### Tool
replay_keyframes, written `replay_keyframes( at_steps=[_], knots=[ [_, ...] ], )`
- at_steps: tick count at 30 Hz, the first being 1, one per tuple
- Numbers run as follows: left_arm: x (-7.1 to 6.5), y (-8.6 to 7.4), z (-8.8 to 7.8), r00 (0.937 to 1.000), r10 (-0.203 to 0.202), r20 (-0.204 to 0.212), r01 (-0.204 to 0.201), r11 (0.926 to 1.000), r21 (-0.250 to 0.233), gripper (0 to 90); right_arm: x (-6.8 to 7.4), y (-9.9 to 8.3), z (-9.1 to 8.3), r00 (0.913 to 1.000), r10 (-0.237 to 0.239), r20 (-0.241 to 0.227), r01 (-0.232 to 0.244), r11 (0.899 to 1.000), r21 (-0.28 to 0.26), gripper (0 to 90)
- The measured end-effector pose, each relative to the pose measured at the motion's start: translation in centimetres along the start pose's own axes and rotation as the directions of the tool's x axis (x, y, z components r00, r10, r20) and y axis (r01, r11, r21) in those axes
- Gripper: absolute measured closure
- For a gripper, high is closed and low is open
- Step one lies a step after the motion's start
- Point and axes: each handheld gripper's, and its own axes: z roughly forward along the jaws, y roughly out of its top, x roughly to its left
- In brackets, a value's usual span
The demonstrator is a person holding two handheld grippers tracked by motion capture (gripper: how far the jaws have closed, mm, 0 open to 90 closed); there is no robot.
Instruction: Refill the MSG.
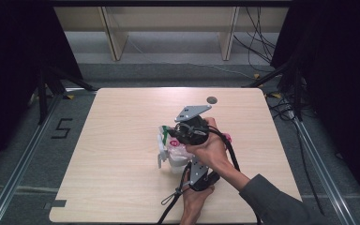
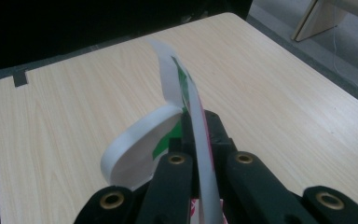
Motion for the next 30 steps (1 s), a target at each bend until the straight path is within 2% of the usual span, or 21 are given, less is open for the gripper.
replay_keyframes(
  at_steps=[2,4,6,10,12,14,15,16,19,21,22,26,27,29,30],
  knots=[
    [0.01,-0.10,0.07,1.0000,-0.004,-0.005,0.004,1.0000,0.006,72.9,-0.06,-0.07,0.12,0.9999,-0.012,0.002,0.012,1.000,0.008,90.0],
    [0.04,-0.08,0.08,1.0000,-0.004,-0.001,0.004,1.0000,0.003,72.9,0.16,-0.09,0.21,0.9999,0.011,0.005,-0.011,0.999,0.030,90.0],
    [0.06,-0.03,0.07,1.0000,-0.003,-0.003,0.003,1.0000,0.000,72.9,-0.11,0.03,0.17,0.9999,-0.011,-0.001,0.011,1.000,0.008,90.0],
    [0.01,-0.12,0.12,0.9999,-0.002,-0.010,0.002,1.0000,0.004,72.9,0.17,-0.05,0.19,1.0000,0.004,-0.001,-0.004,0.999,0.033,90.0],
    [0.11,-0.10,0.14,0.9999,-0.002,-0.010,0.002,1.0000,0.002,72.9,0.12,-0.02,0.09,0.9999,-0.012,0.009,0.012,1.000,0.006,90.0],
    [0.06,-0.15,0.20,0.9999,-0.007,-0.007,0.007,1.0000,0.003,72.9,0.24,-0.07,-0.04,0.9999,-0.011,0.004,0.011,1.000,0.011,90.0],
    [-0.03,-0.18,0.25,1.0000,-0.006,-0.006,0.006,1.0000,0.005,72.9,0.24,-0.13,0.10,0.9996,-0.027,0.012,0.027,1.000,0.013,90.0],
    [-0.06,-0.16,0.25,1.0000,-0.005,-0.008,0.005,1.0000,0.003,72.9,0.29,-0.15,0.11,0.9998,-0.019,0.010,0.018,0.999,0.027,90.0],
    [0.03,-0.11,0.21,0.9999,-0.007,-0.009,0.007,1.0000,0.004,72.9,0.17,-0.10,-0.03,1.0000,-0.005,0.006,0.005,1.000,0.008,90.0],
    [-0.07,-0.17,0.26,0.9999,-0.013,-0.006,0.013,0.9999,0.005,72.9,0.25,-0.19,0.14,0.9998,-0.018,0.008,0.018,1.000,0.011,90.0],
    [-0.07,-0.15,0.24,0.9999,-0.013,-0.006,0.013,0.9999,0.004,72.9,0.37,-0.19,0.15,1.0000,-0.002,0.001,0.001,0.999,0.037,90.0],
    [0.00,-0.10,0.16,0.9999,-0.008,-0.007,0.008,1.0000,0.004,72.9,0.22,-0.07,0.20,0.9999,-0.009,0.004,0.009,1.000,0.014,90.0],
    [-0.03,-0.14,0.21,0.9999,-0.013,-0.004,0.013,0.9999,0.004,72.9,0.19,-0.09,0.34,0.9996,-0.025,0.011,0.024,0.999,0.025,90.0],
    [-0.02,-0.11,0.17,0.9999,-0.011,-0.009,0.011,0.9999,0.003,72.9,0.28,-0.15,0.67,0.9997,-0.018,0.015,0.018,1.000,0.026,90.0],
    [-0.02,-0.05,0.09,0.9999,-0.007,-0.015,0.007,1.0000,0.006,72.9,0.21,-0.04,0.48,0.9999,-0.008,0.007,0.008,0.999,0.043,90.0]
  ],
)
